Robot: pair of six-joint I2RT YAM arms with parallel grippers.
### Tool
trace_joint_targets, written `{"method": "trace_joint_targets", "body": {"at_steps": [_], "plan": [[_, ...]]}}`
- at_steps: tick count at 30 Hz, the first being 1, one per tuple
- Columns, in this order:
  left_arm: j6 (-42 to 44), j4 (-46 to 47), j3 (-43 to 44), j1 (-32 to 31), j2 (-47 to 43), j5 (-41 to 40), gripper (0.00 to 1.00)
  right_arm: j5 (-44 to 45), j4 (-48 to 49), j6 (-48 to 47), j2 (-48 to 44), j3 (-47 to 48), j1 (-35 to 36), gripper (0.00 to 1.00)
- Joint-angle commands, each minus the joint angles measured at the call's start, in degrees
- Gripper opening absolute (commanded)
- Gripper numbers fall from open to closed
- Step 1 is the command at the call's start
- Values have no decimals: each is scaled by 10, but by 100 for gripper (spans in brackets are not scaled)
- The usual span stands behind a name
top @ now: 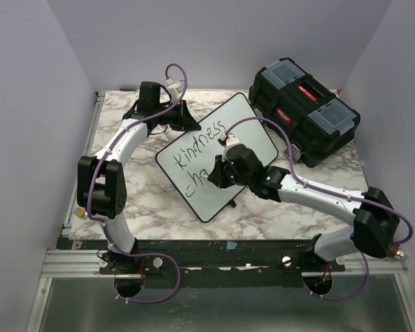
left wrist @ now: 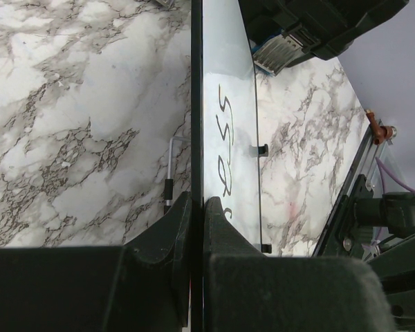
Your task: Write a sentence on the whiteboard
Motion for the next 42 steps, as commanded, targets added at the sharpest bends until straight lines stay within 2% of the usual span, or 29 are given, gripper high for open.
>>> {"method": "trace_joint_targets", "body": {"at_steps": [1,10,19,29,42], "plan": [[59,-36,-6,-24,-9,-8,0,-1,-14,5,-15,-1,-1,1],[60,-39,-5,-24,-10,-11,0,55,2,4,-51,11,-1,1],[61,-40,-6,-24,-11,-11,0,132,-41,9,-8,39,-1,1],[61,-40,-6,-24,-11,-8,0,121,-46,12,25,45,-2,1],[61,-41,-3,-24,-12,-9,0,97,-60,28,-1,-7,-2,1]]}}
